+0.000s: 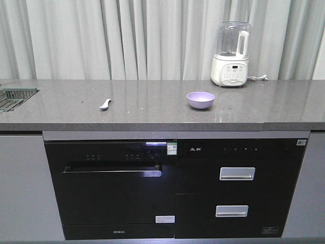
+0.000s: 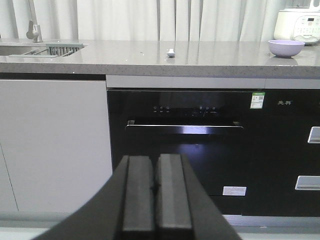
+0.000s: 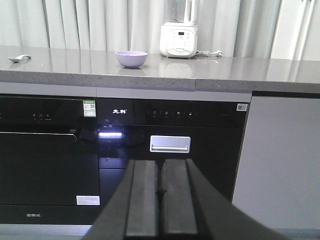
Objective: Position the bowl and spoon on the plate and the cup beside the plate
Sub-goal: 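Drive the base toward the counter with the lavender bowl and spoon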
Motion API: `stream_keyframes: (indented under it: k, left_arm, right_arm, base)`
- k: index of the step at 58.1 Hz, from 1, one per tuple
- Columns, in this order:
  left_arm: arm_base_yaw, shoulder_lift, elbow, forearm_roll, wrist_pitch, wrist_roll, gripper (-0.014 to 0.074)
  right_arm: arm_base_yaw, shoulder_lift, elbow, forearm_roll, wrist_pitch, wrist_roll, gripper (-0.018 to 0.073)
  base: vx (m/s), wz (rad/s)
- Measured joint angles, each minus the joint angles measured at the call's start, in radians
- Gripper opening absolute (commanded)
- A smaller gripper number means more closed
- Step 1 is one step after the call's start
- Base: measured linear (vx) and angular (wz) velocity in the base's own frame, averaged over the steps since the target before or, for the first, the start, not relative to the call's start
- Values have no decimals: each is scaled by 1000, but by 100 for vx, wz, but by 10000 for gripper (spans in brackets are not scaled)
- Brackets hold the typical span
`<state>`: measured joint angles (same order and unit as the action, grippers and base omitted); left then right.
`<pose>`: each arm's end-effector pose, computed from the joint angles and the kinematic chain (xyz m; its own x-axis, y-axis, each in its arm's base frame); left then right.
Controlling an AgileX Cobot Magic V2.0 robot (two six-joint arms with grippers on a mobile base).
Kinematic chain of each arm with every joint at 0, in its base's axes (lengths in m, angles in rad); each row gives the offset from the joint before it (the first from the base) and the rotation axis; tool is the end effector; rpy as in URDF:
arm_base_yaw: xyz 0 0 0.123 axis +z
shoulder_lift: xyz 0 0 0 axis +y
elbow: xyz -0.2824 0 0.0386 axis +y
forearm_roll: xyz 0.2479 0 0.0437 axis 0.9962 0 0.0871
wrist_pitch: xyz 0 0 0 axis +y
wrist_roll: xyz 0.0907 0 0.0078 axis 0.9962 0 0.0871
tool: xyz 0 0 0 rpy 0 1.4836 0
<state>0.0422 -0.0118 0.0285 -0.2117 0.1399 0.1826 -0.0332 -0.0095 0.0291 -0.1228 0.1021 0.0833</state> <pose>0.0566 -0.0003 0.1917 -0.0658 -0.0299 -0.9974 -0.0147 0.9995 -0.0290 0.0569 -0.0030 0.1946 -0.0355 -0.0377 -0.9987 0.0443 0.9982 -0.0393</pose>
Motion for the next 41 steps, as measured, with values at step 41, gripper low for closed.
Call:
stream_keyframes:
  k: [41]
  left_arm:
    - [0,0,0,0,0,0,-6]
  right_arm:
    - [0,0,0,0,0,0,-9]
  base:
    - [2,-2]
